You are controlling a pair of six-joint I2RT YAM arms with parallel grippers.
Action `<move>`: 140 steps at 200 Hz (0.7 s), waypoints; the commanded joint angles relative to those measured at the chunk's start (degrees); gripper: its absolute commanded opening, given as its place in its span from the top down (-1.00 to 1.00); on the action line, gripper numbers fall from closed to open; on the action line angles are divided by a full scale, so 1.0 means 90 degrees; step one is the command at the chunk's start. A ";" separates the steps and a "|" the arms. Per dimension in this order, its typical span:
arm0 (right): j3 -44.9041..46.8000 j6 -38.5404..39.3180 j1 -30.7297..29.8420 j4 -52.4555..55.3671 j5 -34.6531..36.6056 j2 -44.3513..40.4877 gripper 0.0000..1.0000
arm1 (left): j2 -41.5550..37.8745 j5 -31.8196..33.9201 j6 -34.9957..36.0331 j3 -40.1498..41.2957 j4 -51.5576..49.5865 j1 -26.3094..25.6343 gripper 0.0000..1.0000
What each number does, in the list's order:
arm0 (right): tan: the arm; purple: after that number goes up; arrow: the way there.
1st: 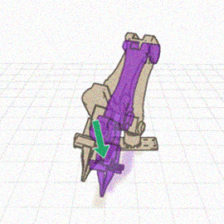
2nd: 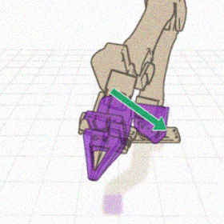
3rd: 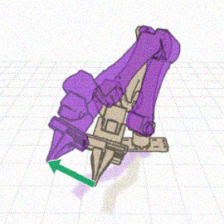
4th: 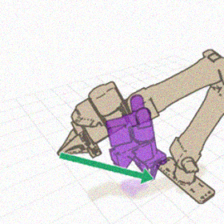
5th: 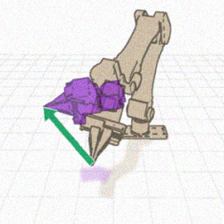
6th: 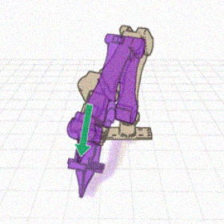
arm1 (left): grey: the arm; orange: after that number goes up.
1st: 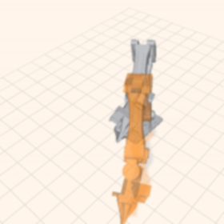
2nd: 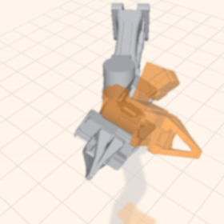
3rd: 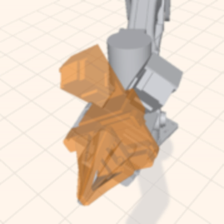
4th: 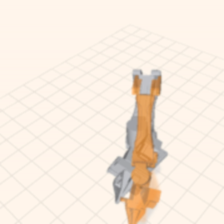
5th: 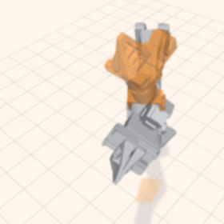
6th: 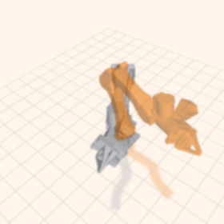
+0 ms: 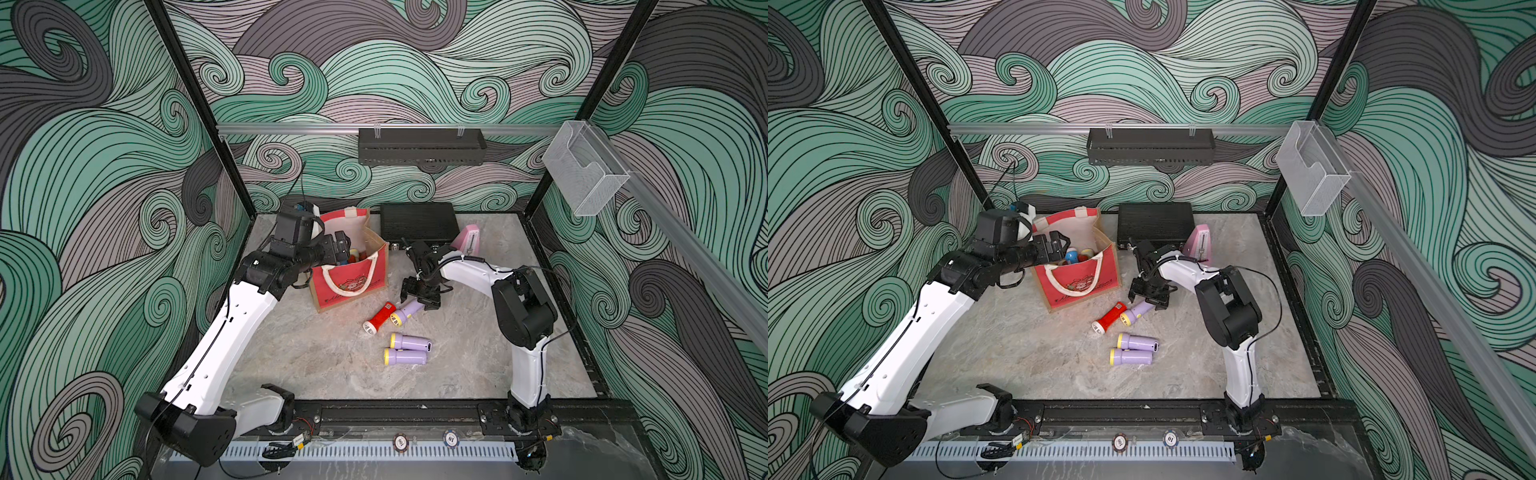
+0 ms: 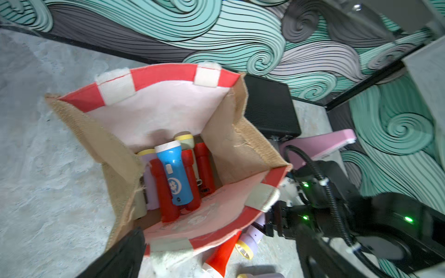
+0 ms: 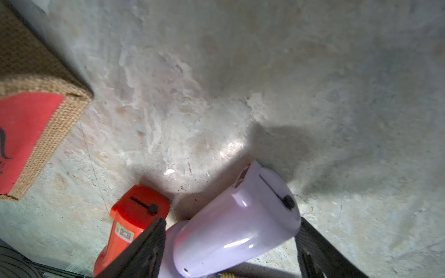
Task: Put the flashlights into the tote bags
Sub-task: Pick up the flashlight from the center of the board.
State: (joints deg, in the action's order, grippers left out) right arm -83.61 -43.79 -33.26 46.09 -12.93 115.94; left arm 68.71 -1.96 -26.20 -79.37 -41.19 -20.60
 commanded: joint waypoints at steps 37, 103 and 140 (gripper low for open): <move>0.0140 -0.0084 -0.0034 -0.0024 0.0320 0.0271 -0.47 | -0.0342 -0.1127 0.0218 0.0110 0.0498 -0.0069 -0.97; 0.0410 -0.0009 0.0013 -0.0092 0.0517 0.0215 -0.07 | -0.0552 -0.1603 0.0082 0.0332 0.0680 -0.0089 -0.97; 0.0499 0.0100 0.0043 -0.0171 0.0547 0.0120 0.18 | -0.0660 -0.2051 0.0023 0.0534 0.0705 -0.0085 -0.97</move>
State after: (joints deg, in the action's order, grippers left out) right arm -81.17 -43.31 -33.01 44.91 -9.98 116.66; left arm 64.20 -16.16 -25.54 -75.24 -36.12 -21.02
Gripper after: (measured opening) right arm 0.438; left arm 0.986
